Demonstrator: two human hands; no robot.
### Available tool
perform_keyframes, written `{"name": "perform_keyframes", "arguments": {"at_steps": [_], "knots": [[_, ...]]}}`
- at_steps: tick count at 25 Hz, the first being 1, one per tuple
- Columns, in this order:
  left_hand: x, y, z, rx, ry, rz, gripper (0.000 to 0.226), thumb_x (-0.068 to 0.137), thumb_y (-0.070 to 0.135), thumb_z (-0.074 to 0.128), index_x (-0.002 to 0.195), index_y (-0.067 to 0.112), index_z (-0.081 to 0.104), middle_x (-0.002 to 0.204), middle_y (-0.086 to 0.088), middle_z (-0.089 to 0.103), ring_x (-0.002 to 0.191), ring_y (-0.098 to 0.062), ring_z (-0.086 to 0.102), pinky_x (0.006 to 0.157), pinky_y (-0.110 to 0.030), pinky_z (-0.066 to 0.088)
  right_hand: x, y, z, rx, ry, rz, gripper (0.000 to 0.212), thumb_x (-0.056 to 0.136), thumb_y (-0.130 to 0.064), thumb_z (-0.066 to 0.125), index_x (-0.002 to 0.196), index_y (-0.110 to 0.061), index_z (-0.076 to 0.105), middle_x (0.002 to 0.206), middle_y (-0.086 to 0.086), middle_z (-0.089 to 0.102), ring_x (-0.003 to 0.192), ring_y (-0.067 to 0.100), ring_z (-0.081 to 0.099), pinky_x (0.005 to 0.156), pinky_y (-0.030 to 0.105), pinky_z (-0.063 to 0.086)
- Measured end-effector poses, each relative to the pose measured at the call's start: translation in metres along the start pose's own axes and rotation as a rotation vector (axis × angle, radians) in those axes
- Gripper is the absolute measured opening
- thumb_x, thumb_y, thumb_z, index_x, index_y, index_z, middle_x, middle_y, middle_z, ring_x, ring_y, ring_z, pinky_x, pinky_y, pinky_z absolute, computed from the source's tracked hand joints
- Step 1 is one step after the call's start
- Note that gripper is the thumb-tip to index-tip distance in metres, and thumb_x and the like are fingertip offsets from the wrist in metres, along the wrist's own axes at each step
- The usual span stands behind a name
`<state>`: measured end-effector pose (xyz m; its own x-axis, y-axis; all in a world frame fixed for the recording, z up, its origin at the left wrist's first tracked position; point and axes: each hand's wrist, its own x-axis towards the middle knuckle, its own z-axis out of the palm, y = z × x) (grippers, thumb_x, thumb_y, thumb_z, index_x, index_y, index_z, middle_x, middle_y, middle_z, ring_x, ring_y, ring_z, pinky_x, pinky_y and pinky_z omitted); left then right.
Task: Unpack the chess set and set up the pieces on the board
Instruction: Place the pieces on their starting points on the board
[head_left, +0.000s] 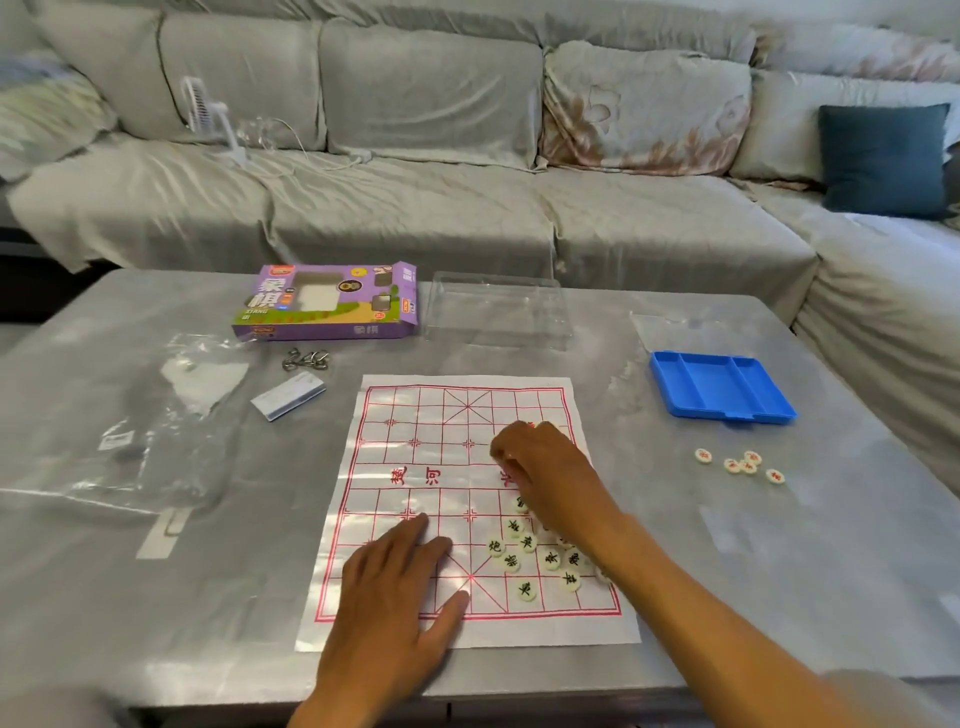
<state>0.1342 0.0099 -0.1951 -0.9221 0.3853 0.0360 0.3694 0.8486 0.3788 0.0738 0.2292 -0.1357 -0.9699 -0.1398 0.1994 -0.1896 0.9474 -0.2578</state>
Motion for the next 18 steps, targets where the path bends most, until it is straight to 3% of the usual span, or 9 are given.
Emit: {"name": "perform_keyframes", "arguments": {"at_steps": [4,7,9,11,13,15,18], "knots": [[0.003,0.001,-0.003,0.024,-0.028,-0.017,0.056,0.083,0.076,0.024,0.116,0.044,0.055,0.135,0.011,0.056,0.117,-0.018,0.059,0.096,-0.042,0.036,0.035,-0.018,0.034,-0.154,-0.076,-0.088,0.022,0.093,-0.014,0.059,0.113,-0.021,0.061,0.118,-0.001,0.062,0.099,0.019,0.053,0.083,0.027,0.041],[0.004,-0.002,0.001,0.008,0.018,-0.027,0.059,0.081,0.079,0.023,0.123,0.046,0.049,0.144,0.015,0.044,0.130,-0.017,0.047,0.105,-0.041,0.026,0.017,0.010,0.016,-0.153,-0.011,-0.124,0.022,0.095,-0.020,0.056,0.114,-0.020,0.066,0.120,-0.002,0.062,0.100,0.020,0.054,0.084,0.032,0.042],[0.005,-0.003,0.005,0.045,0.057,0.025,0.055,0.080,0.076,0.029,0.122,0.044,0.049,0.144,0.012,0.045,0.130,-0.019,0.047,0.106,-0.044,0.028,-0.008,0.054,-0.008,-0.195,0.063,0.053,0.024,0.095,-0.020,0.054,0.116,-0.021,0.065,0.122,-0.003,0.060,0.103,0.020,0.054,0.086,0.032,0.045],[0.006,-0.003,0.006,0.053,0.045,0.043,0.050,0.081,0.072,0.034,0.117,0.042,0.053,0.137,0.007,0.053,0.122,-0.023,0.054,0.100,-0.049,0.036,-0.036,0.115,-0.030,-0.247,0.124,0.389,0.031,0.092,-0.014,0.054,0.122,-0.019,0.061,0.128,-0.001,0.057,0.110,0.023,0.053,0.091,0.035,0.045],[0.007,-0.004,0.005,0.059,0.026,0.016,0.052,0.081,0.072,0.034,0.116,0.040,0.056,0.136,0.006,0.055,0.122,-0.024,0.055,0.099,-0.052,0.038,-0.064,0.158,-0.043,-0.339,0.048,0.585,0.040,0.086,-0.008,0.057,0.124,-0.019,0.056,0.129,0.003,0.055,0.110,0.026,0.051,0.089,0.036,0.045],[0.006,-0.004,0.007,0.067,0.036,0.000,0.058,0.081,0.073,0.030,0.119,0.040,0.058,0.140,0.006,0.051,0.126,-0.024,0.051,0.102,-0.053,0.036,-0.079,0.177,-0.043,-0.306,-0.024,0.615,0.033,0.086,-0.006,0.055,0.115,-0.021,0.060,0.118,0.002,0.060,0.101,0.024,0.051,0.081,0.034,0.047],[0.006,-0.003,0.007,0.077,0.037,0.004,0.065,0.082,0.076,0.022,0.123,0.039,0.057,0.144,0.008,0.046,0.131,-0.022,0.045,0.107,-0.052,0.031,-0.076,0.178,-0.035,-0.210,0.024,0.585,0.026,0.085,0.000,0.050,0.097,-0.018,0.063,0.101,0.004,0.061,0.093,0.024,0.051,0.072,0.034,0.045]]}}
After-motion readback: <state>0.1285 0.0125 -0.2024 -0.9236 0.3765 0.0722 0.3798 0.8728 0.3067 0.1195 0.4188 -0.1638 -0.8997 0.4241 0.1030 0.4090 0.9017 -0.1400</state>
